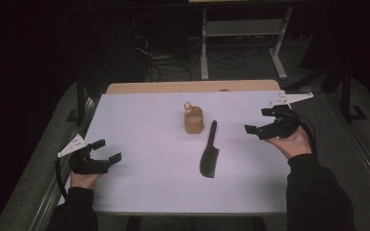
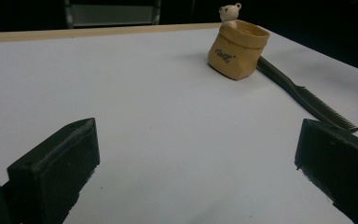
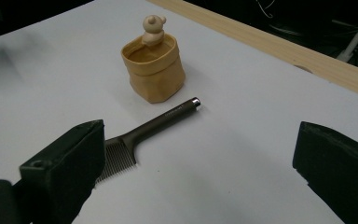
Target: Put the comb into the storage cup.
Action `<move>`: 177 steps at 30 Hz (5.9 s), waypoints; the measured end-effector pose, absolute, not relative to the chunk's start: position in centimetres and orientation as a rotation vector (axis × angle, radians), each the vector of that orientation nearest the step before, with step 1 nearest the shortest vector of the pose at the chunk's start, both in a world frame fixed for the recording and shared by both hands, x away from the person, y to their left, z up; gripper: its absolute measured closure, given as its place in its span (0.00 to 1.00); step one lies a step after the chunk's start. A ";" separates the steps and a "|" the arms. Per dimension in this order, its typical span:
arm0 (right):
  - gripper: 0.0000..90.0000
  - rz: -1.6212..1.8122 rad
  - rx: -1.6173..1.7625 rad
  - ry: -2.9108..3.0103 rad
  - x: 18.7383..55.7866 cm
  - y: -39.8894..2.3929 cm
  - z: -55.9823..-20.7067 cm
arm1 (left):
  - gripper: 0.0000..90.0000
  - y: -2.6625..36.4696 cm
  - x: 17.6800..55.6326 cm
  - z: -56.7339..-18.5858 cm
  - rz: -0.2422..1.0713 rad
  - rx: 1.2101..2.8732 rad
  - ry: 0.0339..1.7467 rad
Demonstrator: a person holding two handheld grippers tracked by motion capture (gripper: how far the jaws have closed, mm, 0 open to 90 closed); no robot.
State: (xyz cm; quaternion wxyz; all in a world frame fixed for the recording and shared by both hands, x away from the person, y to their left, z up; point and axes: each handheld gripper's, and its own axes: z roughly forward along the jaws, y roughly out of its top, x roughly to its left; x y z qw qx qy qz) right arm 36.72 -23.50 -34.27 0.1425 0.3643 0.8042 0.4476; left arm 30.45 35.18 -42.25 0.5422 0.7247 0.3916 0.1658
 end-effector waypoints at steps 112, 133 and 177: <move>0.77 1.263 1.042 2.479 44.7 -15.4 -40.5 | 0.00 35.2 30.7 -42.4 0.389 1.734 0.924; 0.99 1.168 1.037 2.511 45.1 -12.7 -42.1 | 0.00 35.1 30.8 -42.4 0.387 1.736 0.923; 0.99 1.041 1.096 2.555 45.9 -12.8 -44.0 | 0.00 35.1 30.9 -42.5 0.375 1.743 0.918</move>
